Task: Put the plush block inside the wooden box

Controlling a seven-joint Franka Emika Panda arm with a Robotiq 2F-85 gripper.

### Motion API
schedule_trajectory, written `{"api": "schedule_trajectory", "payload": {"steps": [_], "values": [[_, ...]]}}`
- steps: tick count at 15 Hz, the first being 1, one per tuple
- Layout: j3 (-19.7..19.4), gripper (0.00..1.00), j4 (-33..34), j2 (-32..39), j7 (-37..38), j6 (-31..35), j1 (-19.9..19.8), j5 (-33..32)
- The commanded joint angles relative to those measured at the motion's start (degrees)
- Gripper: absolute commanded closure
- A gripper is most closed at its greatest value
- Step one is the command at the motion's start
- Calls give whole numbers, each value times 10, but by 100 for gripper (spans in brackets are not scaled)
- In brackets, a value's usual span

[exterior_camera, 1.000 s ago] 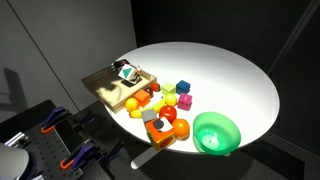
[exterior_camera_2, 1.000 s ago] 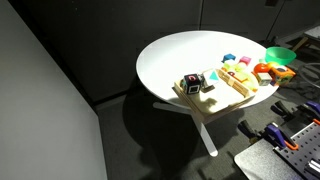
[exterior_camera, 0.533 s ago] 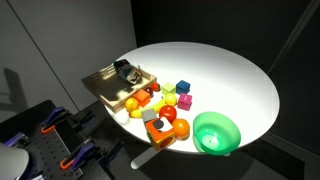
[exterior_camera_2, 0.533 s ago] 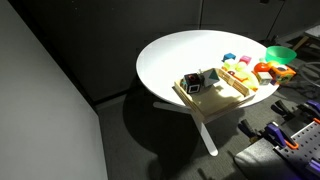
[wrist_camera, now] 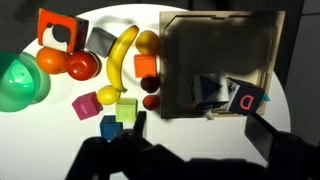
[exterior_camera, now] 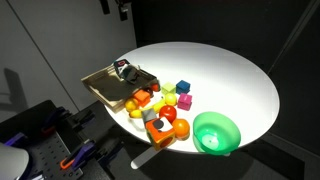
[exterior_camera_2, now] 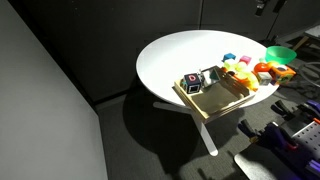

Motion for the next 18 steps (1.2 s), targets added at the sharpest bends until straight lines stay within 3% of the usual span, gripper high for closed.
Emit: {"api": "schedule_trajectory", "payload": {"steps": [1,10,18], "values": [[-13,0,-3,36,-9,41,-21,-29],[-49,0,-33,103,-45,130,-52,-38],[-59,0,-46,119,-54,135,-64,-43]]}}
